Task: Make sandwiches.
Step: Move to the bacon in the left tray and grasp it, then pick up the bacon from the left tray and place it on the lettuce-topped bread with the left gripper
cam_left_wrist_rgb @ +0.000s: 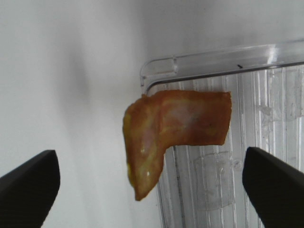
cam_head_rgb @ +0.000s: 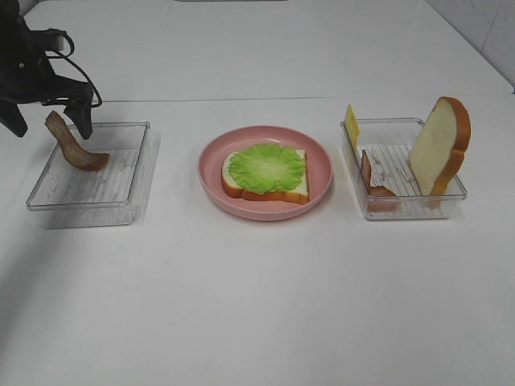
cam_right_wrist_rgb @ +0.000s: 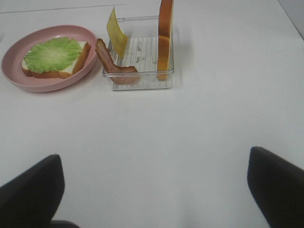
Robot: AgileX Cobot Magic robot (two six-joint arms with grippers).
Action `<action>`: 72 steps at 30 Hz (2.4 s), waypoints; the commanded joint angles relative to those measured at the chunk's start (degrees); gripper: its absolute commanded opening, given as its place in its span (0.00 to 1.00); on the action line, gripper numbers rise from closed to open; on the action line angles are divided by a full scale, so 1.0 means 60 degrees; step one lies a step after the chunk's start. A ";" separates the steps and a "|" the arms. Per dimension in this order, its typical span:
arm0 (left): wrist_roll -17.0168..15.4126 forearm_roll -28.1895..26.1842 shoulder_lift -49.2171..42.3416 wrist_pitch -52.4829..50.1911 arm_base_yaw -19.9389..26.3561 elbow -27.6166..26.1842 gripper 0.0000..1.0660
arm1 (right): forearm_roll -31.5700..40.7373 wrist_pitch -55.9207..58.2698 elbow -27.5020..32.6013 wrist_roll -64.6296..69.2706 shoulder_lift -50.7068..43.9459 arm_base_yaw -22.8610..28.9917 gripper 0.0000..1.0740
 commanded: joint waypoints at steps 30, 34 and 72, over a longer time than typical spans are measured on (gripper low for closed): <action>0.0220 -0.0220 0.0057 -0.0554 -0.0019 0.0048 0.34 | 0.0019 -0.0086 0.0010 -0.0076 -0.0239 -0.0019 0.92; 0.0372 0.0095 0.0057 -0.0592 -0.0019 0.0048 0.00 | 0.0019 -0.0086 0.0010 -0.0076 -0.0239 -0.0019 0.92; 0.0583 -0.4584 -0.2731 -0.0573 -0.2492 0.0010 0.00 | 0.0019 -0.0086 0.0010 -0.0076 -0.0239 -0.0019 0.92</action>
